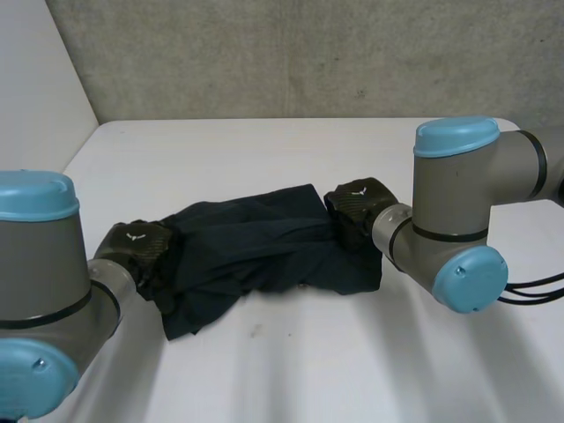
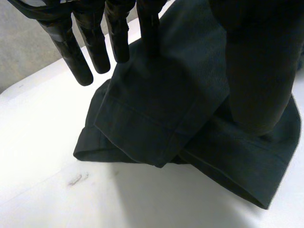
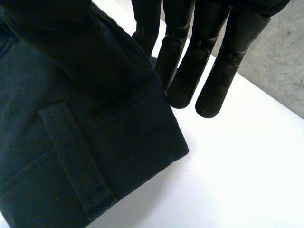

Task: Fold the shorts.

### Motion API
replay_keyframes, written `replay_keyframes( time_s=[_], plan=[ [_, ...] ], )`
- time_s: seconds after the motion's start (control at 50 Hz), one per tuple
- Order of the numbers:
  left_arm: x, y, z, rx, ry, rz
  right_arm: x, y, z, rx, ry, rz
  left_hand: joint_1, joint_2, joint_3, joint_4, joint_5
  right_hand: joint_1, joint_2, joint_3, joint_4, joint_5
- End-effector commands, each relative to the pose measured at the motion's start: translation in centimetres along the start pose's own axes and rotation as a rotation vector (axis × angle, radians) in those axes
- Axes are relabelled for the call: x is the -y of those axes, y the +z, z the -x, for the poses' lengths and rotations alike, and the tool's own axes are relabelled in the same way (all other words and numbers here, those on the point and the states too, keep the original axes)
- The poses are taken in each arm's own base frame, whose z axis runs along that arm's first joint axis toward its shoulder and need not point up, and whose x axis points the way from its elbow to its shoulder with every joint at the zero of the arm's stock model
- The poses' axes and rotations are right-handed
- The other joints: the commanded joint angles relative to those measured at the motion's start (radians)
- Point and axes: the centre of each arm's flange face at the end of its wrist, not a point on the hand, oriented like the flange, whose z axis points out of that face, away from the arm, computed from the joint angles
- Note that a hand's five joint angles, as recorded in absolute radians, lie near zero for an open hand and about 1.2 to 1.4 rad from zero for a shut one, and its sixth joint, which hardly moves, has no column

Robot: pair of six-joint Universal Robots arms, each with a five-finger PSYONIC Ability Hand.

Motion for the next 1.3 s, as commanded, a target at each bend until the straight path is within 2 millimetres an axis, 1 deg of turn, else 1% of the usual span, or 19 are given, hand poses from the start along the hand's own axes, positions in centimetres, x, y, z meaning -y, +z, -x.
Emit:
replay_keyframes(
  time_s=[0.02, 0.28, 0.32, 0.38, 0.48, 0.56, 0.58, 0.64, 0.66, 0.72, 0.84, 0.92, 1.0, 1.02, 1.14, 1.16, 1.22, 1.24, 1.3],
  plan=[
    [-0.4, 2.1, -0.3, 0.001, 0.004, 0.014, 0.0, -0.4, 0.0, -0.003, 0.001, -0.005, 0.232, 0.228, 0.228, 0.228, 0.228, 0.426, 0.227, 0.197, 0.205, 0.232],
    [0.7, 3.5, -0.4, 0.009, 0.004, -0.051, 0.1, -0.5, -0.2, -0.009, -0.021, -0.008, 0.866, 0.862, 0.862, 0.862, 0.862, 0.426, 0.227, 0.197, 0.205, 0.232],
    [1.5, 3.4, -0.3, 0.01, 0.007, -0.071, 0.7, -1.0, -0.5, -0.016, -0.039, -0.021, 1.013, 1.009, 1.009, 1.009, 1.009, 0.426, 0.227, 0.197, 0.205, 0.232],
    [3.2, 2.5, 0.1, 0.015, 0.014, -0.112, 2.7, -2.3, -1.0, -0.035, -0.087, -0.07, 1.06, 1.056, 1.056, 1.056, 1.056, 0.426, 0.227, 0.197, 0.205, 0.232],
    [8.2, -1.6, 1.4, 0.037, 0.072, -0.22, 7.0, -5.7, -2.1, -0.093, -0.172, -0.191, 1.06, 1.056, 1.056, 1.056, 1.056, 0.426, 0.227, 0.197, 0.205, 0.232],
    [12.3, -5.5, 2.1, 0.05, 0.123, -0.319, 11.3, -9.8, -3.4, -0.17, -0.219, -0.328, 1.06, 1.056, 1.056, 1.056, 1.056, 0.426, 0.227, 0.197, 0.205, 0.232],
    [14.0, -7.4, 2.5, 0.058, 0.131, -0.372, 13.0, -11.7, -4.0, -0.203, -0.231, -0.386, 1.06, 1.056, 1.056, 1.056, 1.056, 0.426, 0.227, 0.197, 0.205, 0.232],
    [16.4, -10.2, 3.2, 0.063, 0.132, -0.455, 15.5, -14.9, -4.9, -0.257, -0.242, -0.48, 1.06, 1.056, 1.056, 1.056, 1.056, 0.426, 0.227, 0.197, 0.205, 0.232],
    [17.8, -11.9, 3.6, 0.068, 0.13, -0.513, 16.9, -16.8, -5.5, -0.294, -0.248, -0.532, 1.06, 1.056, 1.056, 1.056, 1.056, 0.426, 0.227, 0.197, 0.205, 0.232],
    [20.0, -14.6, 4.4, 0.071, 0.125, -0.605, 18.5, -19.6, -6.9, -0.361, -0.252, -0.59, 1.06, 1.056, 1.056, 1.056, 1.056, 0.426, 0.227, 0.197, 0.205, 0.232],
    [21.6, -17.0, 5.3, 0.08, 0.121, -0.673, 19.2, -21.8, -7.4, -0.38, -0.254, -0.583, 1.06, 1.056, 1.056, 1.056, 1.056, 0.426, 0.227, 0.197, 0.205, 0.232],
    [20.9, -15.8, 5.2, 0.072, 0.125, -0.623, 18.3, -21.4, -7.1, -0.346, -0.258, -0.511, 1.06, 1.056, 1.056, 1.056, 1.056, 0.426, 0.227, 0.197, 0.205, 0.232],
    [18.6, -12.3, 4.1, 0.031, 0.141, -0.497, 15.9, -18.4, -6.6, -0.288, -0.277, -0.387, 1.06, 1.056, 1.056, 1.056, 1.056, 0.426, 0.227, 0.197, 0.205, 0.232],
    [17.5, -10.2, 3.6, 0.013, 0.146, -0.431, 14.3, -16.1, -6.4, -0.255, -0.281, -0.315, 1.06, 1.056, 1.056, 1.056, 1.056, 0.426, 0.227, 0.197, 0.205, 0.232],
    [13.1, -2.9, 1.6, -0.048, 0.16, -0.211, 9.2, -10.4, -5.6, -0.164, -0.267, -0.127, 1.06, 1.056, 1.056, 1.056, 1.056, 0.426, 0.227, 0.197, 0.205, 0.232],
    [12.0, -0.9, 0.7, -0.071, 0.171, -0.164, 7.7, -8.8, -5.3, -0.139, -0.26, -0.079, 1.06, 1.056, 1.056, 1.056, 1.056, 0.426, 0.227, 0.197, 0.205, 0.232],
    [10.9, 1.6, 0.0, -0.077, 0.173, -0.132, 5.5, -6.3, -5.0, -0.113, -0.251, -0.024, 1.06, 1.056, 1.056, 1.056, 1.056, 0.426, 0.227, 0.197, 0.205, 0.232],
    [10.2, 3.6, -0.4, -0.081, 0.175, -0.114, 4.6, -4.9, -5.0, -0.11, -0.246, -0.016, 1.06, 1.056, 1.056, 1.056, 1.056, 0.426, 0.227, 0.197, 0.205, 0.232],
    [9.8, 6.0, -0.7, -0.075, 0.175, -0.118, 3.5, -3.0, -5.0, -0.127, -0.25, -0.028, 1.06, 1.056, 1.056, 1.056, 1.056, 0.426, 0.227, 0.197, 0.205, 0.232]
  ],
)
